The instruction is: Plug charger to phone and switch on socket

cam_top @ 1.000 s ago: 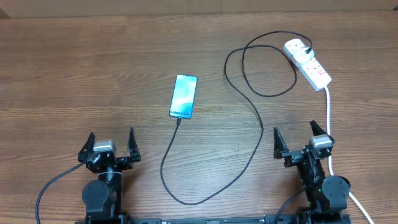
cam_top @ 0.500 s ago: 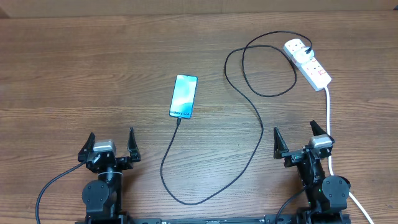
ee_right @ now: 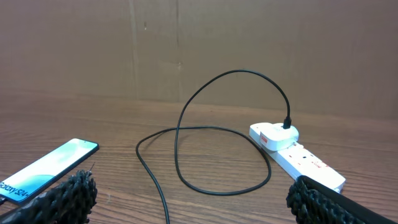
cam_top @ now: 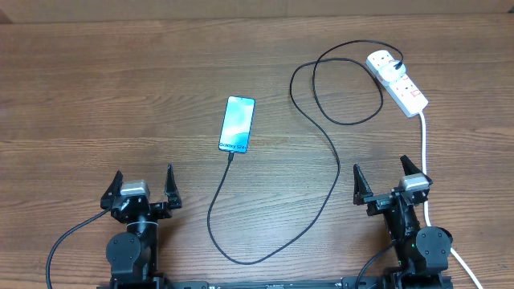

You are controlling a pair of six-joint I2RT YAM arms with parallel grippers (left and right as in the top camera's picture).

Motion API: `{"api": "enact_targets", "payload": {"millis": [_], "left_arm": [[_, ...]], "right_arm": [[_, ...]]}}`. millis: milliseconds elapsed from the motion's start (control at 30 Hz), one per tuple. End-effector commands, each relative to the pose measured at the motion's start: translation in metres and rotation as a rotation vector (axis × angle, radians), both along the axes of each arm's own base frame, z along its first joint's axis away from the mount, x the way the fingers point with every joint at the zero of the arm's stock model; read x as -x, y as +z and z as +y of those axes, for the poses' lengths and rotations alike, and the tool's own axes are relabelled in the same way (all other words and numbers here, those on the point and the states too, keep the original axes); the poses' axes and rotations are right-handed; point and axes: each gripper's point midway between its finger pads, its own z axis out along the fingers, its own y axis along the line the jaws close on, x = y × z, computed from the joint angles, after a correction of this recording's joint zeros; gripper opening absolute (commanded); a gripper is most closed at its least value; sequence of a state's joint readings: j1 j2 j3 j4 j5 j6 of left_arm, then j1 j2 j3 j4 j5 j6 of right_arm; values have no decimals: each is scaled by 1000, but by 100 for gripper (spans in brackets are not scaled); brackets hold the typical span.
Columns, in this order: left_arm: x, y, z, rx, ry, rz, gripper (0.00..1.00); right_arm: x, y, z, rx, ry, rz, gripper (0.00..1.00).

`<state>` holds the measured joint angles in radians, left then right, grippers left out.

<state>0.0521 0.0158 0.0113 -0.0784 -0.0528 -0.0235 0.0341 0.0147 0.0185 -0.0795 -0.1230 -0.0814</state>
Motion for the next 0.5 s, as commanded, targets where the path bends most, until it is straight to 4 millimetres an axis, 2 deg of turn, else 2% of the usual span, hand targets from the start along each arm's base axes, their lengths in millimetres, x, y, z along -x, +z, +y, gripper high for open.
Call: {"api": "enact_targets", "payload": {"millis": [0, 467], "left_arm": [[0, 1, -3, 14, -15, -11, 100], [0, 1, -3, 14, -15, -10, 100]], "right_arm": [[0, -1, -2, -6, -12, -4, 100], [-1, -2, -4, -15, -24, 1, 100]]}}
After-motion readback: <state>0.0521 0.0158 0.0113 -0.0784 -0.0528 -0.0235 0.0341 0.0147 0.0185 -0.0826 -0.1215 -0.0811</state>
